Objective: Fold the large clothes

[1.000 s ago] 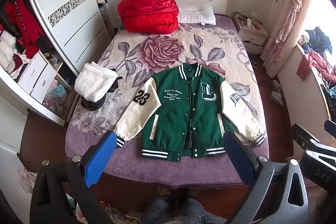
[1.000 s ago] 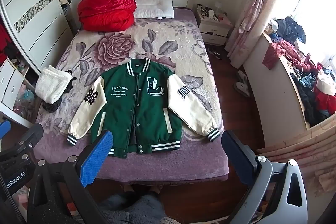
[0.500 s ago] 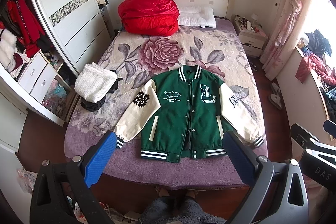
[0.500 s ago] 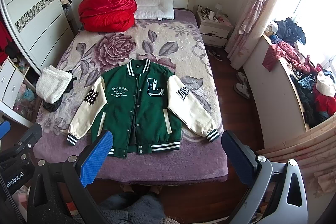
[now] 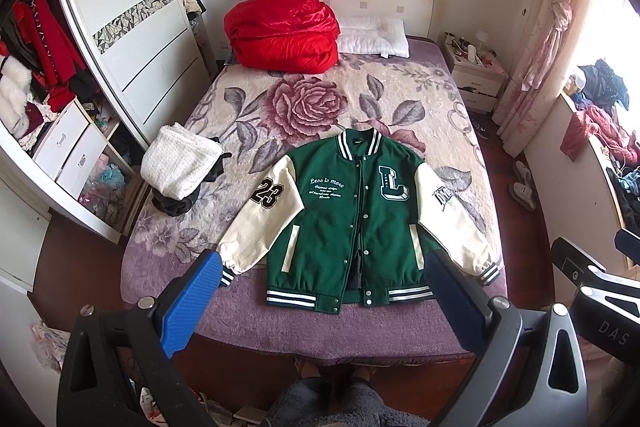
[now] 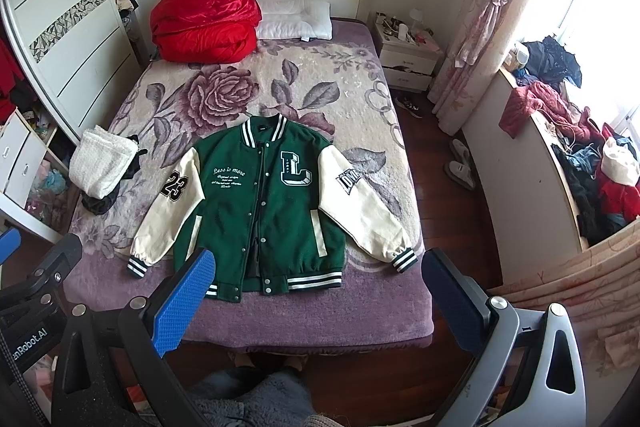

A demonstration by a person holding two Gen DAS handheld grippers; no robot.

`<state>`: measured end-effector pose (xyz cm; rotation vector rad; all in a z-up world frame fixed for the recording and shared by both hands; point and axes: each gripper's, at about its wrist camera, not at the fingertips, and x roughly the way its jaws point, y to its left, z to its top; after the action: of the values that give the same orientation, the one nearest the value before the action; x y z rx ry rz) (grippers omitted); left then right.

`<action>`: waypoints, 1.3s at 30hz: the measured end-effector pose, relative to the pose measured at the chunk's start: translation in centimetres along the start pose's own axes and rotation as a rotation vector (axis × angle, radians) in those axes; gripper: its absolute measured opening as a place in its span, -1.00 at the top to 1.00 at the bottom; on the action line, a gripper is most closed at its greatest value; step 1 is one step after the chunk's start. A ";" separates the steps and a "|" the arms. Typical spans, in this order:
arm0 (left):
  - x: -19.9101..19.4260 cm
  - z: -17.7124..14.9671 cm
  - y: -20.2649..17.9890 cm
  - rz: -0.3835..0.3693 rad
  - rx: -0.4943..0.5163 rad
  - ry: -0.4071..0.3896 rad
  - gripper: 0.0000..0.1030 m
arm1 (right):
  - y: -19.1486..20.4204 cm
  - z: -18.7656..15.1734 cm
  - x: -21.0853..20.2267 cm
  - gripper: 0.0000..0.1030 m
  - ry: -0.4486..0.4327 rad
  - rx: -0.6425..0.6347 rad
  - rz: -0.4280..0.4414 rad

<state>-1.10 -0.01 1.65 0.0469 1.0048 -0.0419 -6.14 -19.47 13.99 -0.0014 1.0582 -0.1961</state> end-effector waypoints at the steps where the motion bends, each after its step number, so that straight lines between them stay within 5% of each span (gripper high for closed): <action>1: 0.0 0.0 0.0 0.000 0.000 0.000 -1.00 | 0.0 0.0 0.0 -1.00 0.000 0.000 0.000; 39: -0.4 1.3 0.2 -0.008 -0.013 -0.018 -1.00 | 0.3 0.7 -0.9 -1.00 -0.010 -0.006 -0.002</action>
<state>-0.22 0.14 2.73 0.0308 0.9875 -0.0429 -5.90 -19.06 15.14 -0.0084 1.0486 -0.1945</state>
